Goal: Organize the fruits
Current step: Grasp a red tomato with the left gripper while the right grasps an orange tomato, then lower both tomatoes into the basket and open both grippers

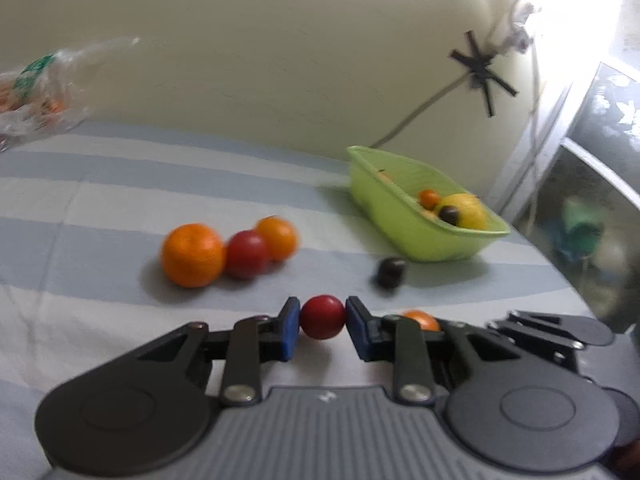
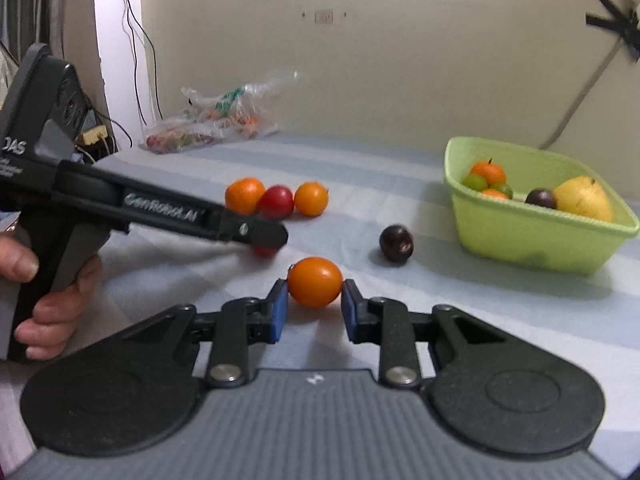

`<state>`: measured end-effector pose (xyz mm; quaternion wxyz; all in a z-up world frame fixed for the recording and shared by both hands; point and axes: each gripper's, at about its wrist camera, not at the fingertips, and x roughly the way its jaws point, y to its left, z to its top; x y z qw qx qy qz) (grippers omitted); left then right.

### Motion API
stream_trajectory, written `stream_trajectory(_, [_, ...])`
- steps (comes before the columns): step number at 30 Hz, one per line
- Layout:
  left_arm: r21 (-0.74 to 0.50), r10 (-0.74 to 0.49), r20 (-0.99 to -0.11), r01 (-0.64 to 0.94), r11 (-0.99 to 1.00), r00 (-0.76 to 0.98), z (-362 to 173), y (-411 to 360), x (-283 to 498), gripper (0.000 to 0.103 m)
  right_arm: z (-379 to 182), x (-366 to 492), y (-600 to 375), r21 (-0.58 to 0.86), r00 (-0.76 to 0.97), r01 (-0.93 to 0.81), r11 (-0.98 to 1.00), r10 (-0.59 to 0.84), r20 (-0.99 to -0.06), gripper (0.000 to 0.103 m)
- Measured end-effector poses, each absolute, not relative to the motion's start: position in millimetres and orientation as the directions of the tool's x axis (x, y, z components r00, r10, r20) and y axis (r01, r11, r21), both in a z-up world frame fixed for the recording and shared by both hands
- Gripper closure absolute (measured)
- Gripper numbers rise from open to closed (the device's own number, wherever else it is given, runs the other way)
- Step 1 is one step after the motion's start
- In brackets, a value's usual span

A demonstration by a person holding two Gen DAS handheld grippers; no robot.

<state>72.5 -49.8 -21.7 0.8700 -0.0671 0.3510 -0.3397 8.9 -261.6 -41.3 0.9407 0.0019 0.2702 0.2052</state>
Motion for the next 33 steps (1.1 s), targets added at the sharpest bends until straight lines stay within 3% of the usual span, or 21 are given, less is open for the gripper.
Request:
stream_trajectory(8, [-0.409, -0.732, -0.483, 0.616, 0.674, 0.481, 28, -106, 111, 0.077, -8, 25, -314, 0.045, 0.904, -0.233, 0.971, 0.233, -0.359, 0.072])
stream_trajectory(20, [-0.463, -0.739, -0.531, 0.588, 0.663, 0.414, 16, -195, 182, 0.075, -12, 83, -358, 0.033, 0.938, -0.108, 0.994, 0.113, -0.328, 0.07])
stream_trajectory(21, [-0.46, -0.737, -0.537, 0.589, 0.664, 0.411, 14, -197, 183, 0.073, -15, 86, -359, 0.032, 0.937, -0.104, 0.994, 0.108, -0.333, 0.069])
stream_trajectory(22, [-0.453, -0.731, -0.543, 0.588, 0.67, 0.414, 12, -199, 184, 0.068, -17, 87, -361, 0.03, 0.935, -0.098, 0.995, 0.102, -0.339, 0.059])
stream_trajectory(23, [-0.451, -0.727, -0.545, 0.585, 0.674, 0.417, 11, -202, 185, 0.066, -17, 85, -363, 0.028, 0.938, -0.092, 0.995, 0.096, -0.332, 0.048])
stream_trajectory(24, [-0.455, -0.727, -0.547, 0.582, 0.674, 0.415, 10, -203, 185, 0.066, -17, 83, -366, 0.025, 0.945, -0.081, 0.996, 0.085, -0.315, 0.045])
stream_trajectory(28, [-0.48, -0.74, -0.522, 0.571, 0.666, 0.424, 19, -193, 182, 0.066, -15, 72, -373, 0.039, 0.963, -0.05, 0.998, 0.058, -0.263, 0.045])
stream_trajectory(33, [-0.479, -0.75, -0.412, 0.577, 0.661, 0.518, 54, -121, 153, 0.066, -14, 57, -378, 0.098, 0.972, -0.035, 0.995, 0.057, -0.227, 0.048])
